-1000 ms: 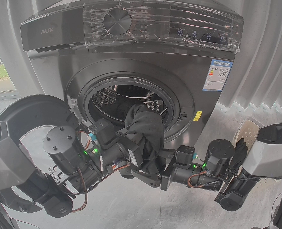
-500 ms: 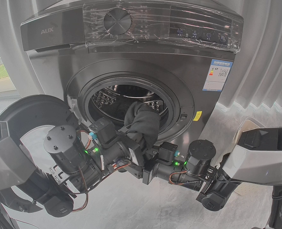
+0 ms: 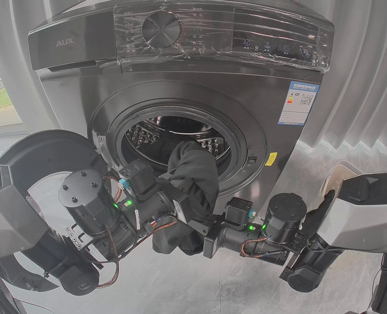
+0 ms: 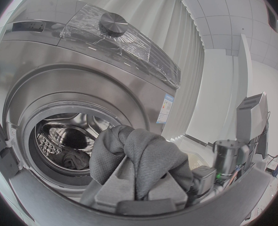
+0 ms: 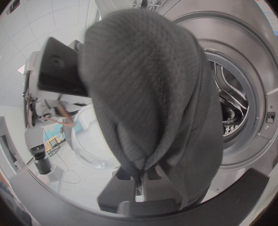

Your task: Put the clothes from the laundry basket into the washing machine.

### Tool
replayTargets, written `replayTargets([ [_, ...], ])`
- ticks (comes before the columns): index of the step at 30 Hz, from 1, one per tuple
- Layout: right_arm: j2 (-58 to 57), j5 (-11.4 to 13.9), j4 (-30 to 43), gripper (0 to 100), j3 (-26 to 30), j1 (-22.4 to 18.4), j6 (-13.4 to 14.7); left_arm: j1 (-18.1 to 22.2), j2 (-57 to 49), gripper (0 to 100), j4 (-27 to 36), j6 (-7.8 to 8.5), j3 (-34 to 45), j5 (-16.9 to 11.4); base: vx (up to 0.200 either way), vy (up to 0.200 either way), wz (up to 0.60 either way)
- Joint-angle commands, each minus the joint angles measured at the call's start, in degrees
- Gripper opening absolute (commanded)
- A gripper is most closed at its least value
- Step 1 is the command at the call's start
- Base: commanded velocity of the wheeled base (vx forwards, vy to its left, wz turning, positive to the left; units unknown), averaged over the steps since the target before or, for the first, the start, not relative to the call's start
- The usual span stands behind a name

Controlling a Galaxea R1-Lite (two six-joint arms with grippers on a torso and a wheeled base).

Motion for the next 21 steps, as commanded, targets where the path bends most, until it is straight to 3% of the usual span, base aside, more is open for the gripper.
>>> replayTargets([
  [1, -6.2, 0.2, 0.0, 0, 6.1, 0.1, -0.3, 1.8, 0.2, 0, 0.1, 0.01, 0.0, 0.0, 0.000, 0.000, 0.00],
  [2, -6.2, 0.2, 0.0, 0, 6.1, 0.1, -0.3, 1.8, 0.2, 0, 0.1, 0.01, 0.0, 0.0, 0.000, 0.000, 0.00],
  [3, -12.6, 1.1, 0.1, 0, 15.5, 0.2, -0.9, 2.5, 0.3, 0, 0.1, 0.01, 0.0, 0.0, 0.000, 0.000, 0.00],
  [5, -15.2, 2.3, 0.1, 0, 19.6, 0.4, -1.0, 2.4, 0.3, 0, 0.1, 0.01, -0.1, 0.0, 0.000, 0.000, 0.00],
  [10, -17.2, 3.7, 0.1, 0, 22.5, 1.0, -1.2, 2.3, 0.6, 0, 0.1, -0.26, 0.2, -0.3, 0.000, 0.000, 0.00],
  [11, -17.2, 3.8, 0.1, 0, 22.5, 1.0, -1.2, 2.3, 0.6, 100, 0.1, -0.26, 0.2, -0.3, 0.000, 0.000, 0.00],
  [15, -17.1, 3.9, 0.0, 0, 22.7, 0.4, -1.0, 2.4, 0.7, 100, 0.1, -1.22, 0.7, -0.3, 0.000, 0.000, 0.00],
  [21, -16.8, 4.0, 0.0, 0, 22.8, -3.4, -0.8, 3.8, 2.2, 100, 0.1, -0.70, 2.4, -0.1, 0.000, 0.000, 0.00],
])
